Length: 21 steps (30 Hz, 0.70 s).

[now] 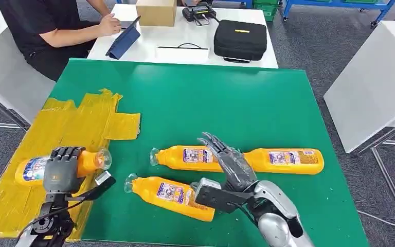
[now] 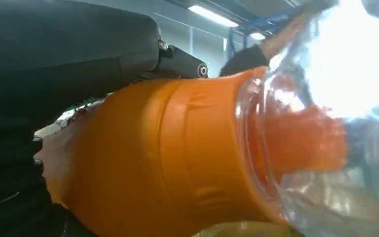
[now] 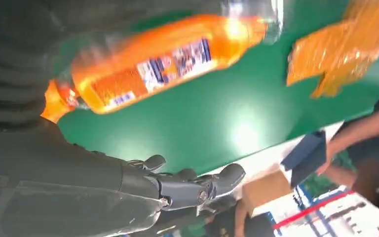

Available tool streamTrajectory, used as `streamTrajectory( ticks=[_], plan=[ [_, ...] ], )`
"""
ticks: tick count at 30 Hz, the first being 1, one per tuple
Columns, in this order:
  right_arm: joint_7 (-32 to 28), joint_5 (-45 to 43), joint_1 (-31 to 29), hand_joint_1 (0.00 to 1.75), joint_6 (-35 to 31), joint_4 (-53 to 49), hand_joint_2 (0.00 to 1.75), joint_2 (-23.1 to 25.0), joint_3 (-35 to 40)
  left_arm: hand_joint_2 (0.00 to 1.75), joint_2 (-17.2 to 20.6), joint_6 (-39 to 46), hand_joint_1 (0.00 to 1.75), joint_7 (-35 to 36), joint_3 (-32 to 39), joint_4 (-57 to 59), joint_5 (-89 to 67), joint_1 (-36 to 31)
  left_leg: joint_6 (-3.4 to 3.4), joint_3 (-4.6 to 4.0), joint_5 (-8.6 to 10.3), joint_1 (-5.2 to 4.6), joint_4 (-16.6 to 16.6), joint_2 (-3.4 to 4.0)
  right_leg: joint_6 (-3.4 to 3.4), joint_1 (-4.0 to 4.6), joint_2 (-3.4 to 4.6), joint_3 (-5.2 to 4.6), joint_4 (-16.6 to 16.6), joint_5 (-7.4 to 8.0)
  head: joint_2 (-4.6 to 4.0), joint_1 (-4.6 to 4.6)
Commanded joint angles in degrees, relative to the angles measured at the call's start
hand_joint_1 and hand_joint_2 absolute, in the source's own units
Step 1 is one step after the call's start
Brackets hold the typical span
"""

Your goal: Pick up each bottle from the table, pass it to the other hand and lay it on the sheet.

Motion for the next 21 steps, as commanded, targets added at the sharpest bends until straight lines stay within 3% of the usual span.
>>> streamTrajectory(
  ticks=[1, 6, 10, 11, 12, 14, 21],
  plan=[
    [3.16, 2.13, -4.15, 0.0, 3.6, 9.42, 1.75, -5.02, 12.49, 1.75, -0.12, -0.63, 1.75, 0.3, -7.0, 9.67, 0.65, -4.07, -0.12, 0.29, 0.01, 0.01, -0.08, -0.08, -0.12, 0.03, -0.16, 0.29, -0.06, -0.01, 0.0, 0.02],
    [3.35, 1.91, -4.58, 0.0, 2.95, 10.38, 1.75, -5.23, 13.22, 1.75, -0.06, -0.43, 1.75, 0.24, -7.41, 10.45, 1.03, -4.62, -0.14, 0.24, 0.02, -0.01, -0.07, -0.1, -0.15, 0.01, -0.15, 0.23, -0.03, -0.01, 0.0, 0.0],
    [8.04, 4.21, -4.7, 0.0, 3.31, 12.36, 1.75, -5.89, 15.78, 1.75, -0.26, -0.7, 1.75, -2.47, -8.44, 10.83, 5.92, -5.23, -0.15, 0.26, 0.01, -0.01, -0.06, -0.09, -0.14, 0.02, -0.14, 0.25, -0.02, -0.02, 0.0, 0.0],
    [8.84, 5.74, -4.28, 0.0, 3.14, 13.29, 1.75, -5.46, 16.38, 1.75, -0.3, -2.34, 0.98, -3.33, -8.9, 11.2, 7.61, -5.58, -0.1, 0.13, 0.04, 0.02, -0.06, -0.09, -0.08, 0.03, -0.1, 0.16, -0.06, 0.02, 0.0, 0.0],
    [9.66, 7.95, -4.36, 0.0, 2.08, 13.99, 1.75, -5.3, 17.29, 0.0, -0.34, -2.91, 0.0, -3.33, -9.18, 11.29, 7.68, -5.67, -0.18, 0.32, 0.02, 0.01, -0.09, -0.15, -0.14, 0.03, -0.2, 0.32, -0.05, -0.04, 0.0, 0.0],
    [11.22, 12.29, -4.01, 0.0, -0.11, 16.81, 1.75, -4.4, 19.1, 0.0, -1.3, -3.83, 0.0, -7.11, -9.15, 8.87, 11.85, -5.02, -0.19, 0.31, 0.02, 0.03, -0.08, -0.16, -0.15, 0.05, -0.21, 0.32, -0.04, -0.05, 0.0, 0.0],
    [12.07, 13.25, -4.58, 0.0, -2.6, 21.19, 1.75, -4.24, 21.27, 0.0, -2.94, -5.28, 0.0, -7.22, -9.24, 6.93, 13.62, -6.26, -0.15, 0.17, 0.06, 0.01, -0.03, -0.22, -0.11, 0.02, -0.2, 0.2, -0.02, 0.01, 0.0, 0.0]
  ],
)
